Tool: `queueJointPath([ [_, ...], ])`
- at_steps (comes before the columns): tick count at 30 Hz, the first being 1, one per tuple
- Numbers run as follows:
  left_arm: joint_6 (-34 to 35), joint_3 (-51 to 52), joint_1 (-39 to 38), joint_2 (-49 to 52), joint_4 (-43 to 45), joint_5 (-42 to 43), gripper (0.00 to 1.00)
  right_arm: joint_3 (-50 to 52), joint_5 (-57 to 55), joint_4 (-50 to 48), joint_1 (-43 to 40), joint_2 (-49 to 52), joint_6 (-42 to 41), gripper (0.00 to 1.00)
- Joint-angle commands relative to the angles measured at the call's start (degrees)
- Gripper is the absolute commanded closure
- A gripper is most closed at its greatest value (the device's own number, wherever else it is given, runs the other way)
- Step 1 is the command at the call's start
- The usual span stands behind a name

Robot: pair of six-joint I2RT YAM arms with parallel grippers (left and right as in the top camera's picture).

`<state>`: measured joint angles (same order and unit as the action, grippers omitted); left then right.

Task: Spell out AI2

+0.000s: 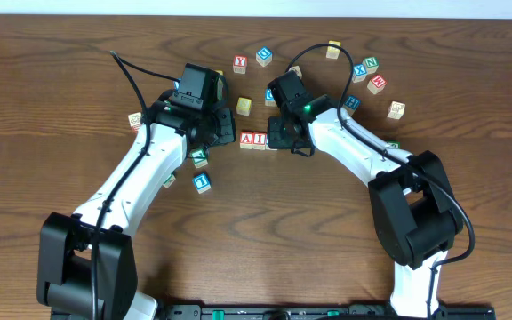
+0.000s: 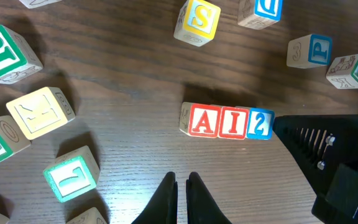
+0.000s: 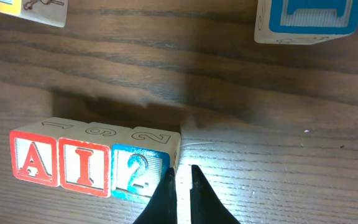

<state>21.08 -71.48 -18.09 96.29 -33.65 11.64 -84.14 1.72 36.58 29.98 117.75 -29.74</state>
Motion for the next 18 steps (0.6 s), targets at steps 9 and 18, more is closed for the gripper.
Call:
queueJointPath([
  [9,-0.68,0.22,0.17,0.31,-0.42,-0.79,0.92,1.81,-0.26,-1.75,-0.31,0.39,-0.02,0.94],
  [18,-0.68,0.22,0.17,0.31,-0.72,-0.79,0.93,1.81,-0.26,-2.84,-0.31,0.39,-0.02,0.94],
])
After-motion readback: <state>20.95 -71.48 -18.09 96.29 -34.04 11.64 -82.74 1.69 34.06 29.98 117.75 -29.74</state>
